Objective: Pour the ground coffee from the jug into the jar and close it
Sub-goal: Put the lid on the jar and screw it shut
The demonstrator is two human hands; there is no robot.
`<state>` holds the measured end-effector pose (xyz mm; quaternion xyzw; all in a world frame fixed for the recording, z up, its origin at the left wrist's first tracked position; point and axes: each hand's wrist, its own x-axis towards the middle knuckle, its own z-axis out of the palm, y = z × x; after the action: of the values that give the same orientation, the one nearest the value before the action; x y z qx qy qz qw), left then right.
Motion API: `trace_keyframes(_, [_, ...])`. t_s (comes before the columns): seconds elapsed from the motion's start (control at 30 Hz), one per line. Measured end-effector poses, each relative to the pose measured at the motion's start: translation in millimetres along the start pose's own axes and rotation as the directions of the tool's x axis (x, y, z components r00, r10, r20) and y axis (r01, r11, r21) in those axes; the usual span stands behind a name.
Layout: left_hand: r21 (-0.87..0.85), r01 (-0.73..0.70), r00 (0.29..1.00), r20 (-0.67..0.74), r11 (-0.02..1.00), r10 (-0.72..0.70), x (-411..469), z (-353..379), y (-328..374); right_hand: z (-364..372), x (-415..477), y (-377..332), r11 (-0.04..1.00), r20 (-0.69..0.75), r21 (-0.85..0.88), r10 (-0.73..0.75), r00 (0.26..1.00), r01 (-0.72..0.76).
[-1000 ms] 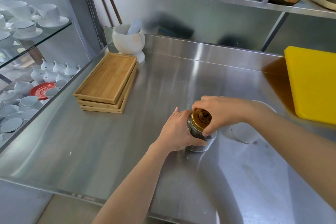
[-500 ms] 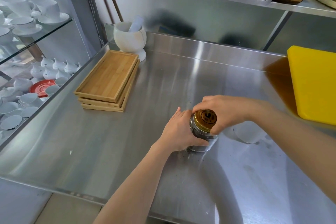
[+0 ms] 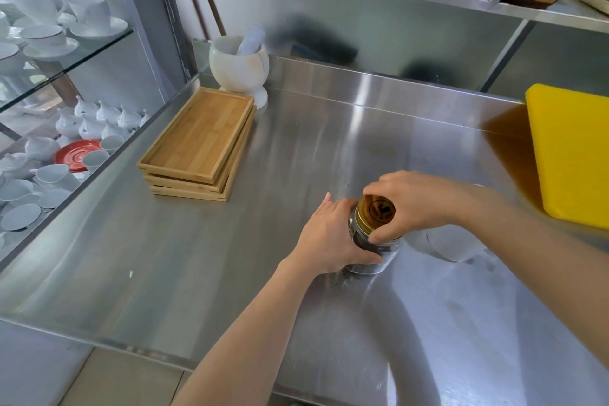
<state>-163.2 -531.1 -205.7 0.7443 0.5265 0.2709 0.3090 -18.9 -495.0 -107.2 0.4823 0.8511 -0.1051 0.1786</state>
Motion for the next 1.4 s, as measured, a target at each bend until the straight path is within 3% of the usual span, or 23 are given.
trace_keyframes(0.17, [-0.008, -0.009, 1.000, 0.010, 1.000, 0.009, 0.5, 1.7, -3.8, 0.1, 0.2, -8.2, 0.988, -0.049, -0.090, 0.125, 0.991, -0.129])
trace_keyframes(0.37, [0.006, -0.007, 1.000, -0.006, 1.000, 0.007, -0.6, 1.4, -1.0, -7.2, 1.1, -6.3, 0.975, 0.127, 0.052, 0.209, 0.970, -0.217])
trace_keyframes(0.57, [-0.087, 0.046, 0.999, 0.019, 0.995, -0.044, -0.6, -3.1, 0.1, -3.0, 3.5, 1.3, 0.976, 0.095, 0.216, 0.023, 0.995, -0.043])
trace_keyframes(0.83, [-0.030, 0.021, 1.000, 0.007, 0.999, -0.021, 1.1, -6.1, -2.1, -2.2, 6.0, 1.3, 0.988, 0.061, 0.156, -0.029, 0.998, 0.019])
trace_keyframes(1.13, [0.028, 0.041, 0.999, -0.004, 0.999, -0.041, 0.7, 0.0, -4.6, 6.5, 13.1, -9.1, 0.970, -0.096, 0.103, 0.228, 0.969, -0.218])
trace_keyframes(1.23, [0.026, 0.048, 0.999, -0.021, 0.999, -0.047, 2.3, 1.8, -8.4, -1.3, 12.2, -0.6, 0.982, 0.000, 0.087, 0.168, 0.986, -0.167])
trace_keyframes(1.33, [0.026, 0.056, 0.998, -0.028, 0.998, -0.055, 2.4, 0.8, -6.3, -14.8, 2.1, 2.8, 0.986, 0.137, 0.168, -0.034, 0.990, 0.010])
trace_keyframes(1.4, [0.020, 0.052, 0.998, -0.040, 0.998, -0.051, 2.0, 1.0, -5.4, -14.8, -1.2, 4.6, 0.989, 0.135, 0.127, -0.099, 0.986, 0.082])
